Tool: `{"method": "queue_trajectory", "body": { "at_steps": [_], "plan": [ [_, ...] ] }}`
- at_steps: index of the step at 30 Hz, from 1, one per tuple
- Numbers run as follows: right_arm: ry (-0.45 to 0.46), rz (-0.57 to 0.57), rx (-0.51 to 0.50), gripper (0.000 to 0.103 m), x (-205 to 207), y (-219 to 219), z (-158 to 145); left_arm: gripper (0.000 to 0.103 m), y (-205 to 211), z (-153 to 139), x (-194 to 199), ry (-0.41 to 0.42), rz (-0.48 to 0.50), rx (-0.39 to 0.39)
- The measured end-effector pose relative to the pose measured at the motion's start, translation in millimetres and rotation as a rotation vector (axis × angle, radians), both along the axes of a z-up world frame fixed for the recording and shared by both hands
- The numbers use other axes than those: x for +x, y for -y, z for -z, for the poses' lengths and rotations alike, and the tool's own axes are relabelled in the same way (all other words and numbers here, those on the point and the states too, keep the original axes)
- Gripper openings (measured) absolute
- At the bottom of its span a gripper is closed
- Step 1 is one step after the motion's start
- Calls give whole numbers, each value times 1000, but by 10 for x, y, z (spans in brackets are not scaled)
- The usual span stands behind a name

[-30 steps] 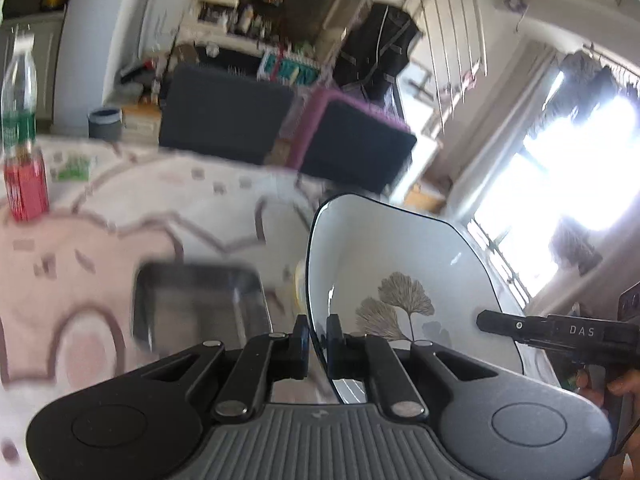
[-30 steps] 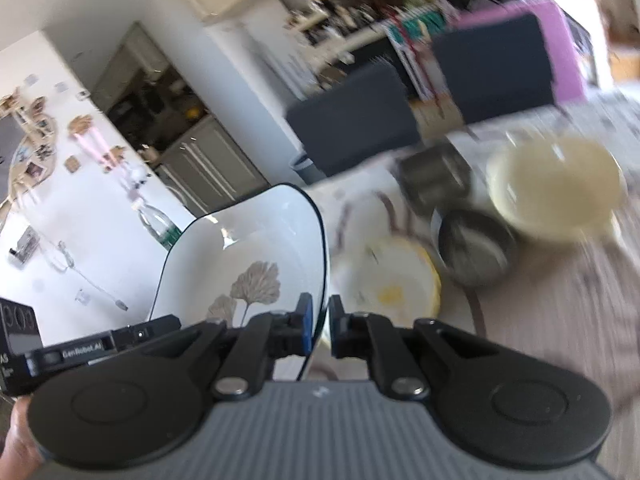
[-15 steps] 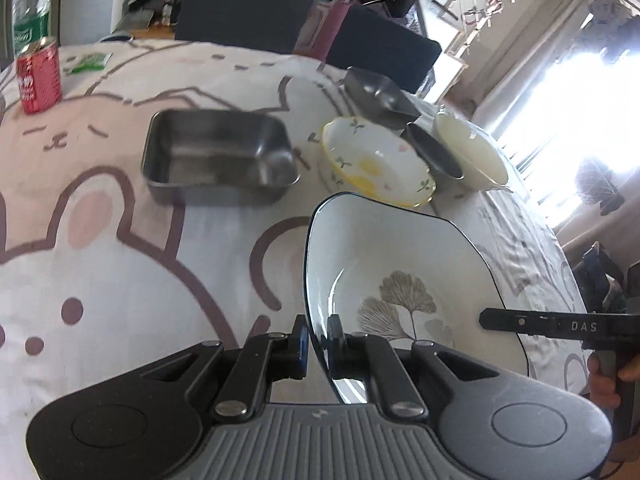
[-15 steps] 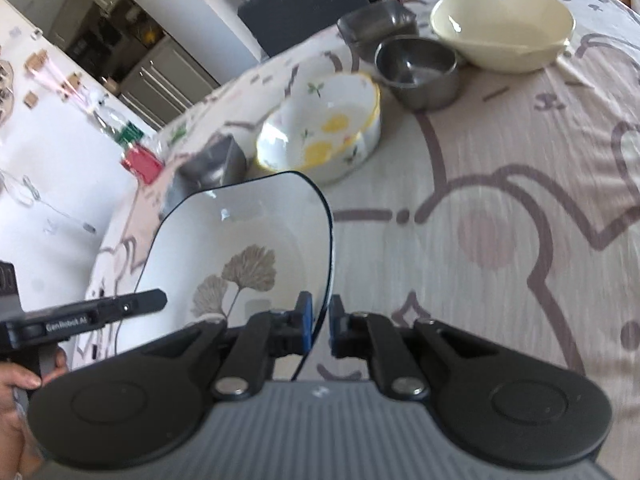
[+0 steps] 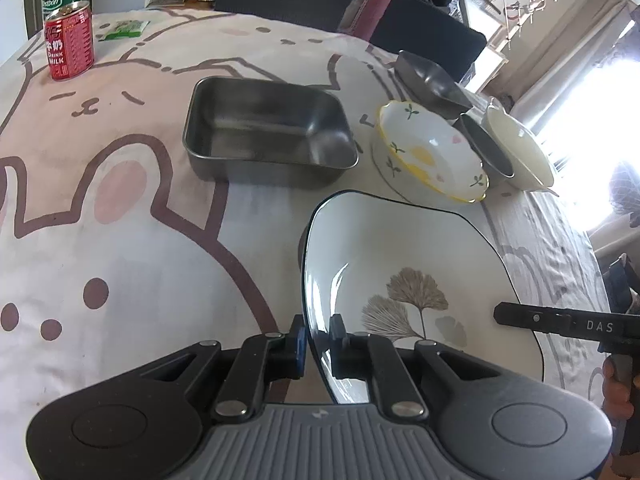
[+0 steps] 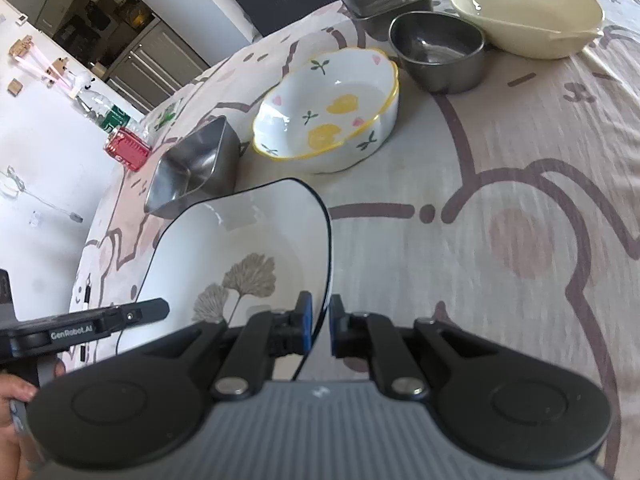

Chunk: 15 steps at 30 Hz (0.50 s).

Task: Organize plates and bowls
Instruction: 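Lift the white plate with both grippers and carry it across the table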

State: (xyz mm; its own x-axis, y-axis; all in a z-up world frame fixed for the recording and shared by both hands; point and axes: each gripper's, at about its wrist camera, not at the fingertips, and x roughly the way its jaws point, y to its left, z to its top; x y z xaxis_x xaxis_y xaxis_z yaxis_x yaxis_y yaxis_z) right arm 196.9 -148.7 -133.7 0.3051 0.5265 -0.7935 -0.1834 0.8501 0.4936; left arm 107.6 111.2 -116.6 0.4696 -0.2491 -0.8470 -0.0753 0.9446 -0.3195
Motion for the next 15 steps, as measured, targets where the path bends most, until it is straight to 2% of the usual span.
{"method": "queue_trajectory", "body": {
  "at_steps": [15],
  "plan": [
    [-9,22,-8,12,21,-46,-2,17,54,140,92,-64,-1,17]
  ]
}}
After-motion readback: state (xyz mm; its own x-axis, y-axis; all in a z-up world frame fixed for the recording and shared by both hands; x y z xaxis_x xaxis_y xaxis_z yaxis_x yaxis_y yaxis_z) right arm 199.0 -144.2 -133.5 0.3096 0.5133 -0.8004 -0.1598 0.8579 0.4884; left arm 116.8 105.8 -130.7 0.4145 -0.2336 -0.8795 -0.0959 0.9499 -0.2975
